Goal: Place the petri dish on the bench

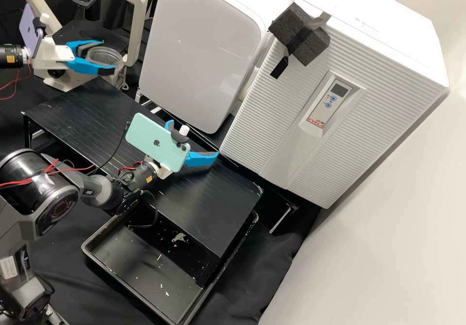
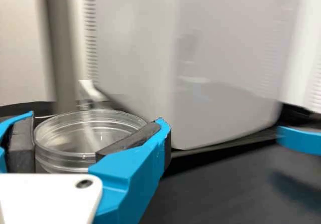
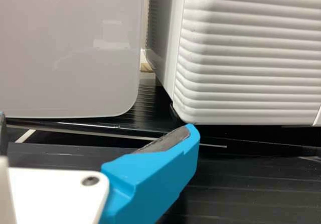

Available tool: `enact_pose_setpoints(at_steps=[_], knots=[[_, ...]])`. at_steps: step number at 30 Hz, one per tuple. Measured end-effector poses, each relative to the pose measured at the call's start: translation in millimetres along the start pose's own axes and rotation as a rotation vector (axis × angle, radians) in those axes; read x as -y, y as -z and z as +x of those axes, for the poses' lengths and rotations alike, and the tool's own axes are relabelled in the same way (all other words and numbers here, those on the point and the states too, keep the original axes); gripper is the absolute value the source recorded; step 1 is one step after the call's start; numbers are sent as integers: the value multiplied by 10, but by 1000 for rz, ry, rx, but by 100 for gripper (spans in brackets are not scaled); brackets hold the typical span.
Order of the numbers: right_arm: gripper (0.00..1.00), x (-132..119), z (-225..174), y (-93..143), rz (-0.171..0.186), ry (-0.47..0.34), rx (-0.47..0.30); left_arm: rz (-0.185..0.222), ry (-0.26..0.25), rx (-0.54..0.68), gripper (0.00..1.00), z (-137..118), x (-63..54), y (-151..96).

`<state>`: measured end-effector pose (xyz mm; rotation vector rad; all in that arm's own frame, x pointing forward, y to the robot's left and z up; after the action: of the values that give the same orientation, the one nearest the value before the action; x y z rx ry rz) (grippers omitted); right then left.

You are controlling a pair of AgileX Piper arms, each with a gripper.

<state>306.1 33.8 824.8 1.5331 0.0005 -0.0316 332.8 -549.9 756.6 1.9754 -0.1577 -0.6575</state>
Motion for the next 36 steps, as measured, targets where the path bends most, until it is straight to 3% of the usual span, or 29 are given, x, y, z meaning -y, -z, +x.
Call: enact_pose_setpoints(at_steps=[12,17,23,31,36], knots=[[100,0,0,0,0,0,0,71,86,231,0,70,223,-630],[100,0,0,0,0,0,0,134,112,342,0,122,265,-875],[100,0,0,0,0,0,0,190,161,453,0,196,405,-1093],[100,0,0,0,0,0,0,151,245,482,0,339,611,-1170],[100,0,0,0,0,0,0,138,253,482,0,392,649,-1165]])
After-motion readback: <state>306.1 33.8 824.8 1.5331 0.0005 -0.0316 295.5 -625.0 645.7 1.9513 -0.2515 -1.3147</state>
